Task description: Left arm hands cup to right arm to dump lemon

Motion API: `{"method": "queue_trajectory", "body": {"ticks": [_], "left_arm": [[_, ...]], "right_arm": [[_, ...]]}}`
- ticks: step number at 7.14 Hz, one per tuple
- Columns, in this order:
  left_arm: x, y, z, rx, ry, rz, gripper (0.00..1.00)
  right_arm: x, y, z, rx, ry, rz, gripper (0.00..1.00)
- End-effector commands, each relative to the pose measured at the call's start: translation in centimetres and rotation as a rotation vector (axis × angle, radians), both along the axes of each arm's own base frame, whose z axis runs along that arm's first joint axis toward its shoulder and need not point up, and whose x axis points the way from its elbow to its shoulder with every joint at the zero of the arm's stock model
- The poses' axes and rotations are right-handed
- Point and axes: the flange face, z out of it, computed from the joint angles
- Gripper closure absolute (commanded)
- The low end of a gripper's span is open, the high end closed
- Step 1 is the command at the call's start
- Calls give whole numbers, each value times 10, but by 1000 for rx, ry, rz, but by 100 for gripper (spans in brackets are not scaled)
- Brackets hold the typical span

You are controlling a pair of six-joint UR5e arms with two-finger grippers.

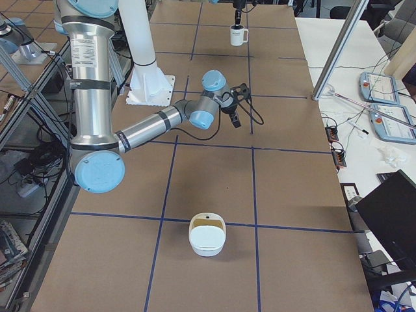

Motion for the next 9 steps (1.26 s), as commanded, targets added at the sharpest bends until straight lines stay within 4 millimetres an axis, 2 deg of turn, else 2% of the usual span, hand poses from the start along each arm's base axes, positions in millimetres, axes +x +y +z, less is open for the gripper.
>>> {"method": "queue_trajectory", "body": {"ticks": [1,2,3,4,5,6,7,9], "left_arm": [[62,17,-77,-107,34,-78,99],[71,12,-92,-142,37,-112,100],[92,1,-108,-215,32,-140,100],[106,3,-119,-342,18,-198,100],[120,11,-123,-376,13,-200,100],[132,6,-137,-393,7,-206,100],[145,-5,-154,-453,-1,-245,100],[161,5,-171,-483,5,-246,100]], "right_arm": [[-87,49,-61,161,-27,154,0],[-135,85,-77,235,-14,224,0],[-177,117,-112,292,-56,274,0],[-218,144,-135,336,-69,346,0],[-248,153,-153,377,-57,428,0],[-263,154,-156,393,-38,433,0],[-263,153,-160,411,-31,464,0],[-265,158,-164,456,5,473,0]]}}
